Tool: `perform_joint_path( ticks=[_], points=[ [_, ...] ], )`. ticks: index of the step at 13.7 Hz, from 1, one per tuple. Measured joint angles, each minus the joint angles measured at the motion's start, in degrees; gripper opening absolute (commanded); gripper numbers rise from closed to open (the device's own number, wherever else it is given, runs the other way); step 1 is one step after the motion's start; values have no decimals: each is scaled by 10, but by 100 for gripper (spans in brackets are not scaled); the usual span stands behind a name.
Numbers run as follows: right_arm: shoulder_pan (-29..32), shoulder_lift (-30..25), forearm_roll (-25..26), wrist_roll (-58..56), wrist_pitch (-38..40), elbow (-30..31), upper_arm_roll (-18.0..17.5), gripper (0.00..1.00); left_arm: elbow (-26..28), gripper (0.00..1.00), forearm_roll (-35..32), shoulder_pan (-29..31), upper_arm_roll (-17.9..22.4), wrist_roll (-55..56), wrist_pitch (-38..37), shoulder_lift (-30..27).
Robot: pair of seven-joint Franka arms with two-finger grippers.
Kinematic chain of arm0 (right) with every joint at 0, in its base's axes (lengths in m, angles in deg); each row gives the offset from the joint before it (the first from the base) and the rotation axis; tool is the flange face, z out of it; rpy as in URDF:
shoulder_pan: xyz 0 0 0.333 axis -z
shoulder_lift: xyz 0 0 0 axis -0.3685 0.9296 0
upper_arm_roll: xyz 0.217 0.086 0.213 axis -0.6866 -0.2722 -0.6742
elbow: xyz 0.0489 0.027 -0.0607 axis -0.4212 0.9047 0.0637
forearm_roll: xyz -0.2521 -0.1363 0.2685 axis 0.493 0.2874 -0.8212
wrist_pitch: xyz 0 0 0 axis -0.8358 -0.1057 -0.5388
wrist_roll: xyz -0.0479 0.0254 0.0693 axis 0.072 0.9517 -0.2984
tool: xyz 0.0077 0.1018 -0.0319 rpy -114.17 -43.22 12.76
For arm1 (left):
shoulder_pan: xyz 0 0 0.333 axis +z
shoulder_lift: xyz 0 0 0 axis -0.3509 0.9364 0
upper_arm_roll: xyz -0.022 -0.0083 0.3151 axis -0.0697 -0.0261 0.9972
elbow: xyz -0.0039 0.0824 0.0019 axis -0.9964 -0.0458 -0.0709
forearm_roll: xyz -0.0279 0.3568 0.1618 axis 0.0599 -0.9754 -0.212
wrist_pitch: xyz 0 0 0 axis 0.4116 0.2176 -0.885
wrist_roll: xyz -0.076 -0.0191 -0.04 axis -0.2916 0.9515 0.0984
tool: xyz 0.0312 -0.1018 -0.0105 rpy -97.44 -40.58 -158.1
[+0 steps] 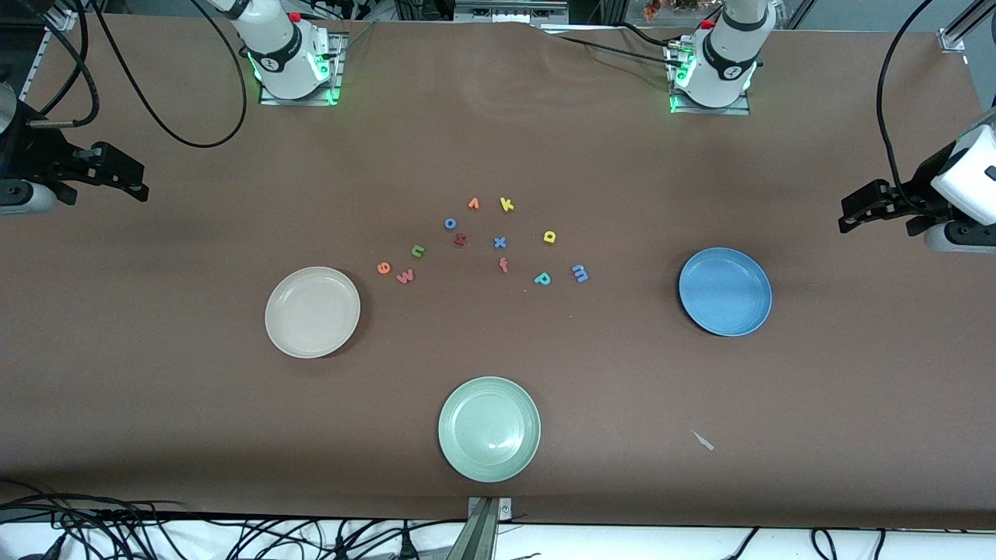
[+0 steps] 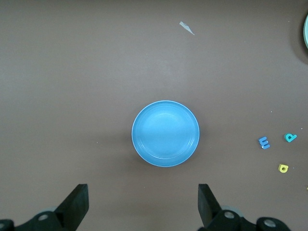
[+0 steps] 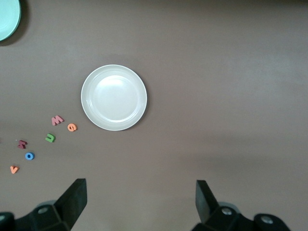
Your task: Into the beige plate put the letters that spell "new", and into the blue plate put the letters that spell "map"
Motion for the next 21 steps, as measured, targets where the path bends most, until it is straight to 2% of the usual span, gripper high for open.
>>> perform_joint_path(
  ticks=[9, 13, 16, 19, 21],
  points=[
    [0, 0, 0, 0, 0, 0, 0, 100, 0, 100, 0, -1, 0, 0, 0, 1],
    [0, -1, 0, -1, 0, -2, 0, 100, 0, 100, 0, -8, -2, 3, 0, 22],
    [0, -7, 0, -2, 1, -4, -1, 100, 0, 100, 0, -45, -5, 34, 1, 52],
    [0, -11, 0, -9, 2, -4, -4, 100, 3, 100, 0, -100, -10, 143, 16, 78],
    [-1, -6, 0, -22, 12, 1, -5, 100, 25, 100, 0, -129, -12, 201, 48, 85]
  ],
)
